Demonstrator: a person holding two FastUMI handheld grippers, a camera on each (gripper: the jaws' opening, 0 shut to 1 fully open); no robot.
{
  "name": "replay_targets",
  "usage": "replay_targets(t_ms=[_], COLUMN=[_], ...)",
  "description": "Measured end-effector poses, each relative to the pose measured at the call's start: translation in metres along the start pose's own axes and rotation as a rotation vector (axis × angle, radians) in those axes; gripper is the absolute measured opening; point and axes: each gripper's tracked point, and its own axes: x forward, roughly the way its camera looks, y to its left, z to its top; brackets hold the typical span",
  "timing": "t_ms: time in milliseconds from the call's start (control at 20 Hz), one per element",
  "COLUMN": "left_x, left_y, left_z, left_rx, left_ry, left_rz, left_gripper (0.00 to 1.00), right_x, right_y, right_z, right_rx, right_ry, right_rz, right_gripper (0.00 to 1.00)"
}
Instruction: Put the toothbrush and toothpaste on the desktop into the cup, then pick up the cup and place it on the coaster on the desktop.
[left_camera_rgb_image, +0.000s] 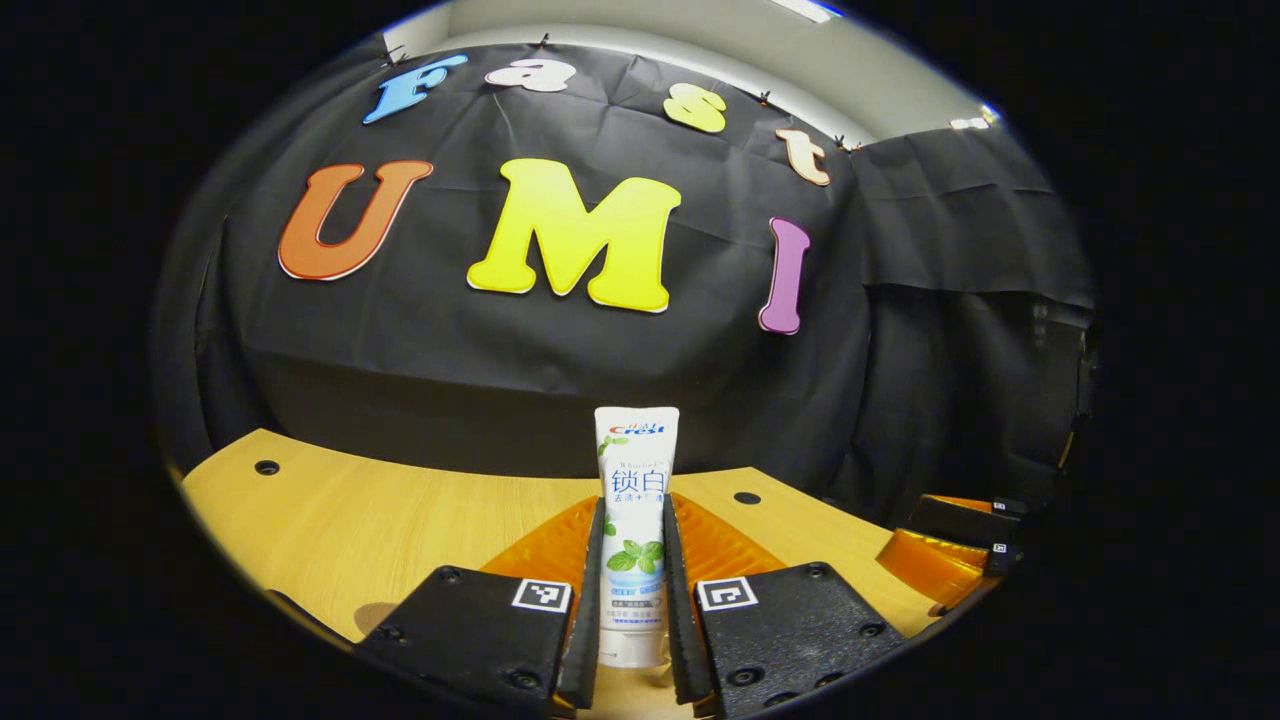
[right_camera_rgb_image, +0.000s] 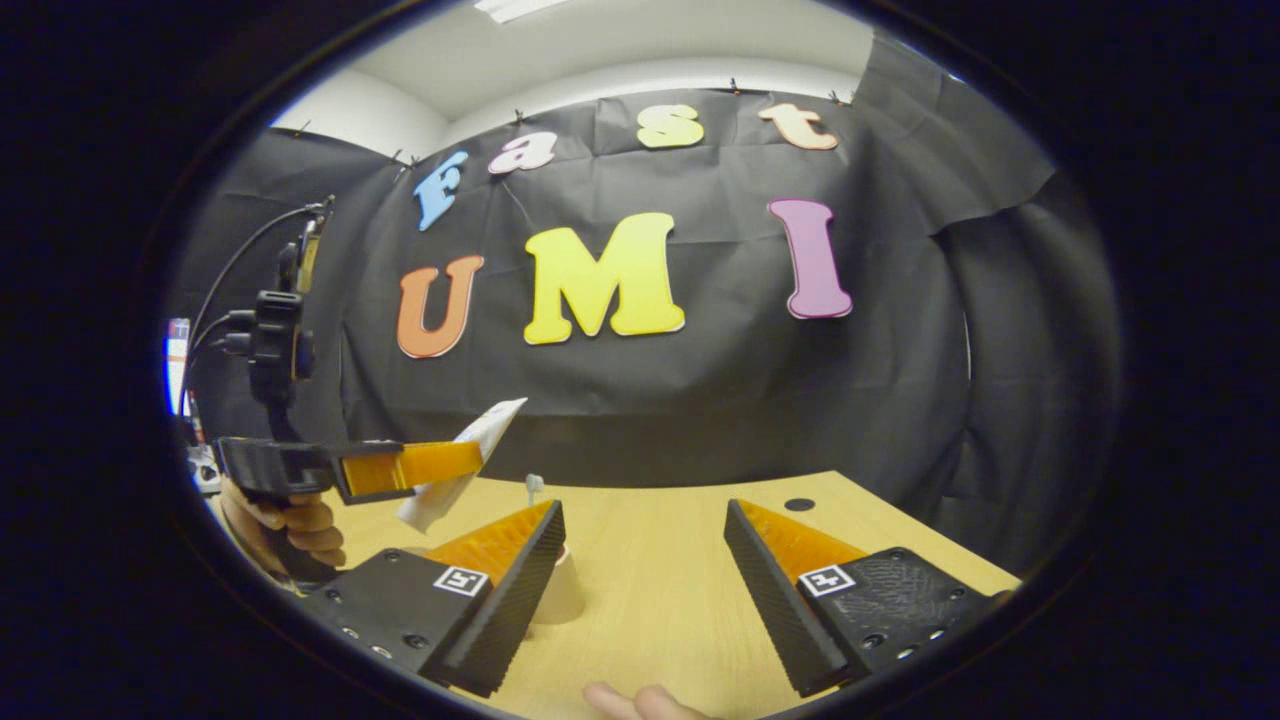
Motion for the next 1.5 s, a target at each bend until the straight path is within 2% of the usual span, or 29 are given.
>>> replay_targets(t_ms=[200, 400, 550, 600, 650, 700, 1000, 1150, 1200, 1250, 1350, 1450, 1500], left_x=[0.019, 0.019, 0.028, 0.028, 0.028, 0.029, 0.027, 0.020, 0.016, 0.011, 0.003, -0.009, -0.014], left_y=[-0.006, -0.007, -0.006, -0.008, -0.008, -0.008, -0.007, -0.009, -0.010, -0.011, -0.008, -0.006, -0.002], left_z=[-0.016, -0.024, -0.027, -0.028, -0.031, -0.032, -0.036, -0.025, -0.023, -0.021, -0.019, -0.015, -0.012], left_rx=[-0.019, -0.020, -0.028, -0.025, -0.019, -0.014, -0.006, 0.008, 0.009, 0.013, 0.029, 0.033, 0.035], left_ry=[0.014, -0.006, -0.007, -0.003, 0.001, -0.002, 0.001, -0.029, -0.031, -0.026, -0.017, -0.015, -0.017], left_rz=[-0.027, -0.054, -0.063, -0.068, -0.072, -0.073, -0.080, -0.086, -0.091, -0.094, -0.087, -0.080, -0.068], left_gripper=[0.32, 0.32, 0.32, 0.33, 0.38, 0.34, 0.44, 0.42, 0.53, 0.42, 0.45, 0.54, 0.64], right_x=[-0.003, 0.003, 0.004, 0.005, 0.005, 0.007, 0.009, 0.009, 0.009, 0.009, 0.007, 0.005, 0.004], right_y=[-0.008, -0.017, -0.015, -0.014, -0.014, -0.016, -0.020, -0.020, -0.020, -0.019, -0.015, -0.008, -0.004], right_z=[-0.017, -0.034, -0.038, -0.037, -0.037, -0.037, -0.043, -0.041, -0.041, -0.040, -0.038, -0.034, -0.034], right_rx=[0.039, 0.043, 0.057, 0.067, 0.072, 0.070, 0.091, 0.116, 0.119, 0.116, 0.102, 0.090, 0.089], right_ry=[0.035, 0.088, 0.108, 0.106, 0.106, 0.104, 0.123, 0.129, 0.132, 0.133, 0.133, 0.136, 0.143], right_rz=[0.003, -0.038, -0.040, -0.031, -0.033, -0.038, -0.046, -0.047, -0.052, -0.057, -0.061, -0.062, -0.060], right_gripper=[0.96, 0.96, 0.96, 0.96, 0.96, 0.96, 0.96, 0.96, 0.95, 0.95, 0.96, 0.96, 0.96])
